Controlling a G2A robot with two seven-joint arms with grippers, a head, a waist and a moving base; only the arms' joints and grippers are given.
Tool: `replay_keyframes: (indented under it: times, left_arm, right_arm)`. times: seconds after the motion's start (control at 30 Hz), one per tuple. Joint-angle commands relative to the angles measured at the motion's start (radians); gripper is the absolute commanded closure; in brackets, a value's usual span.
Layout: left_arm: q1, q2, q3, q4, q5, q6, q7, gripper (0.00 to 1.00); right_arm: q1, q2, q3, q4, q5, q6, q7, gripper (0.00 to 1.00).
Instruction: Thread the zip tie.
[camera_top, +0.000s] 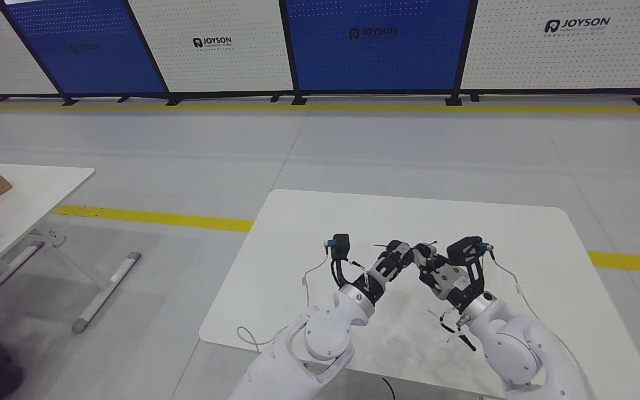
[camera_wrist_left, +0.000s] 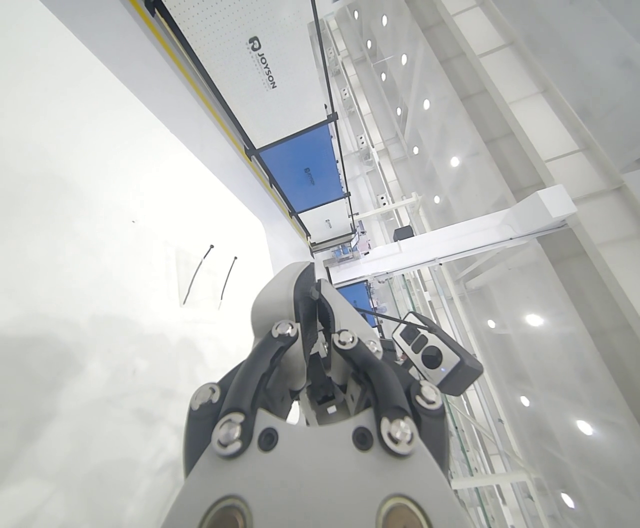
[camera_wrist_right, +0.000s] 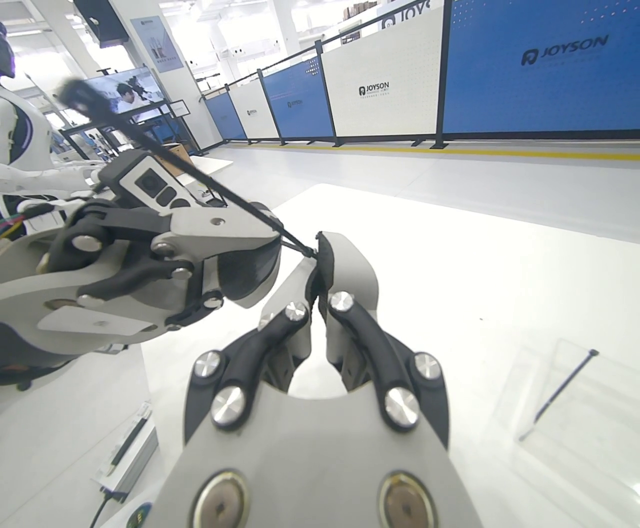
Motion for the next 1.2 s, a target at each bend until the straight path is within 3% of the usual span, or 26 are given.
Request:
replay_keyframes:
  times: [0.0,1.17]
  left_arm:
    - [0.001,0.000,0.000,-0.003,-0.001,-0.004,0.002,1.00]
    - [0.037,0.003,-0.017,-0.081,0.005,-0.046,0.007,1.00]
  right_arm:
    - [0.000,0.000,-0.001,0.001,-0.003,-0.001,0.004,1.00]
    - [0.027,0.000,-0.012,0.050,0.025,-0.003,0.038,1.00]
